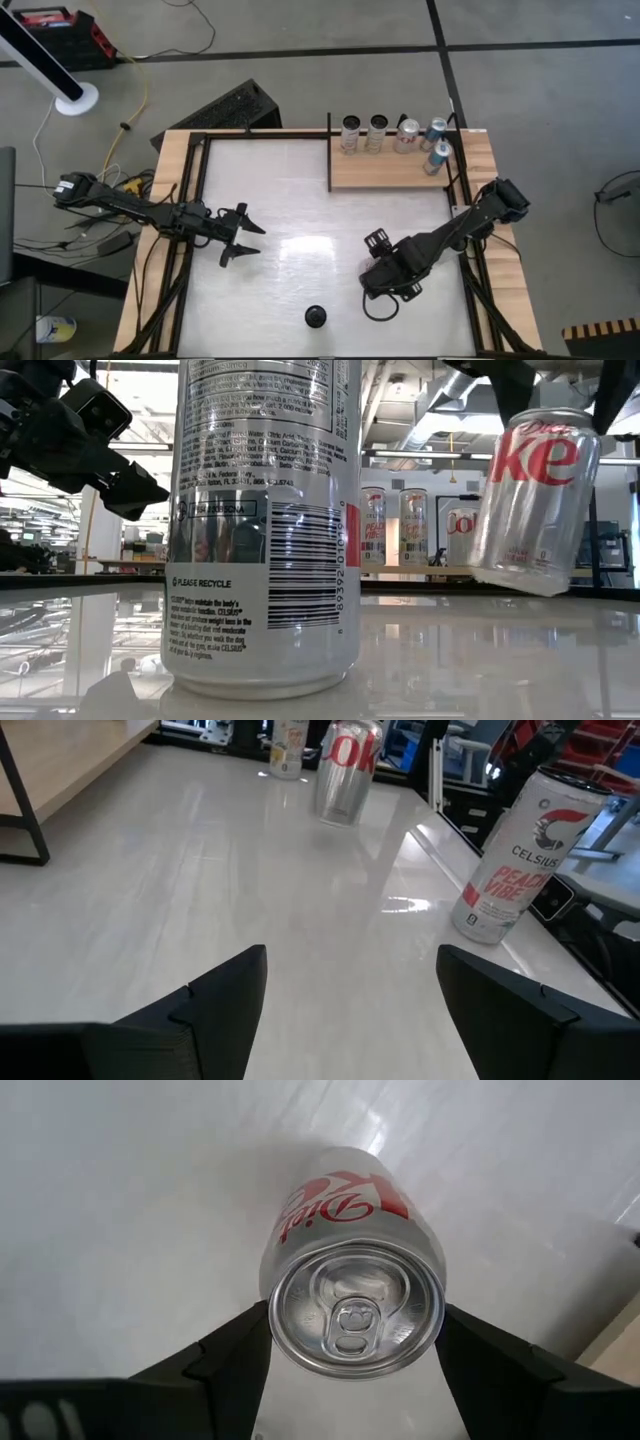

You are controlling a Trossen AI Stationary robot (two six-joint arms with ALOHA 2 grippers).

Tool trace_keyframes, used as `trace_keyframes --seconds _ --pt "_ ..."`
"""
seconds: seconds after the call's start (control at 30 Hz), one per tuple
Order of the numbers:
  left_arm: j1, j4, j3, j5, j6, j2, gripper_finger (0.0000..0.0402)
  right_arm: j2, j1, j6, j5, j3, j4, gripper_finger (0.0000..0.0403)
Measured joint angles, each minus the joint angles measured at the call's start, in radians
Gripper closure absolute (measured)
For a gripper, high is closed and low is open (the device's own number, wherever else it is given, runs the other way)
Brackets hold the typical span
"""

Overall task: Place canned beverage on shelf
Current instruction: Put the silver soda can on the shelf aligned with the other silver soda can

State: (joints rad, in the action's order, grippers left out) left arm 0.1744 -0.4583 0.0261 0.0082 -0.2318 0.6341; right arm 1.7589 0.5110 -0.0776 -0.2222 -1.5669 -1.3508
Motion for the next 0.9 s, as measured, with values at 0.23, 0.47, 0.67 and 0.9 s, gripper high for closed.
trace_keyframes --seconds 0.23,0.47,0.67,0.9 --pt "0.0 0.0 0.0 0.001 -0.015 0.0 0.0125 0.0 -0.002 -0.013 0.0 -0.007 0.002 0.0117" --pt "0.0 -0.001 0.0 0.001 -0.016 0.0 0.0125 -0.001 0.0 -0.222 0.037 -0.007 0.01 0.0116" --pt "0.0 0.0 0.0 0.001 -0.016 0.0 0.0125 -0.002 -0.001 -0.268 0.041 -0.007 0.032 0.0116" --pt "0.0 0.005 0.0 0.001 -0.016 0.0 0.0125 -0.002 -0.001 -0.253 -0.015 -0.008 0.065 0.0116"
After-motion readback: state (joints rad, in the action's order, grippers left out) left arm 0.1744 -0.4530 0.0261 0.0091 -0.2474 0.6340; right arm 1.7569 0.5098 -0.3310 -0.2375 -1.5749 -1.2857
